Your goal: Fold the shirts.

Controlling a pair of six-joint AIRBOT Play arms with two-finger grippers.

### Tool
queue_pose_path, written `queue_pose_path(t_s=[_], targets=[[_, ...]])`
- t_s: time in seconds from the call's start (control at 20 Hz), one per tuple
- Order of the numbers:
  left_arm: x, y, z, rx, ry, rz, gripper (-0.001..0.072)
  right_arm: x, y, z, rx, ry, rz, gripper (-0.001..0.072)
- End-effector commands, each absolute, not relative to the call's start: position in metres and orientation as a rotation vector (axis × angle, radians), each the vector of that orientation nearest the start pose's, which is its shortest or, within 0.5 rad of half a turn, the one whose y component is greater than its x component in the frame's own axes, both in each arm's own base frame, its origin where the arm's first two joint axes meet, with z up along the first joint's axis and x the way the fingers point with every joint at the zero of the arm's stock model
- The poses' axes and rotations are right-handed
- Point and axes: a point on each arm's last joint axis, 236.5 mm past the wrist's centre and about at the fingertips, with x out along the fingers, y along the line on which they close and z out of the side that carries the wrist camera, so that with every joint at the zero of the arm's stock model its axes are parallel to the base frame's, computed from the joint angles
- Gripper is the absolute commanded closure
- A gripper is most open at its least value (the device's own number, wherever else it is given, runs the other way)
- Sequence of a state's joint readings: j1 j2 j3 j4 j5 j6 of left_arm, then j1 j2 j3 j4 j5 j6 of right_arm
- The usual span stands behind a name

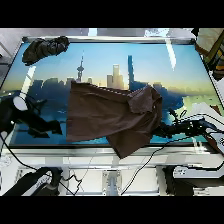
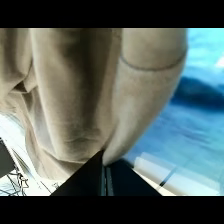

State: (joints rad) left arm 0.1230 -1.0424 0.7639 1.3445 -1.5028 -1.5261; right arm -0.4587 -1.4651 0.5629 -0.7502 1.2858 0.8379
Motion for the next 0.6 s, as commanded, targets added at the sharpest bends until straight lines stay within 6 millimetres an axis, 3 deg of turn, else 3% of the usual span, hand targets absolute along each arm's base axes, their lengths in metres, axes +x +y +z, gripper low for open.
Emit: queue_pose_path(t_s=[0.0,0.25,0.35,0.55], targets=[[0.185,-0.061,-0.069,-0.435,1.749,-0.163,0.001,0.229,0.073,-0.114,0.879,1.544,0.55,0.0689],[0.195,-0.061,-0.084,-0.457,1.689,-0.133,0.0013,0.228,0.077,-0.109,0.895,1.543,0.577,0.069],[0.203,-0.059,-0.085,-0.469,1.655,-0.115,0.0144,0.227,0.078,-0.107,0.899,1.544,0.583,0.069],[0.212,-0.057,-0.087,-0.469,1.619,-0.1,0.0153,0.226,0.079,-0.107,0.901,1.545,0.588,0.0689]])
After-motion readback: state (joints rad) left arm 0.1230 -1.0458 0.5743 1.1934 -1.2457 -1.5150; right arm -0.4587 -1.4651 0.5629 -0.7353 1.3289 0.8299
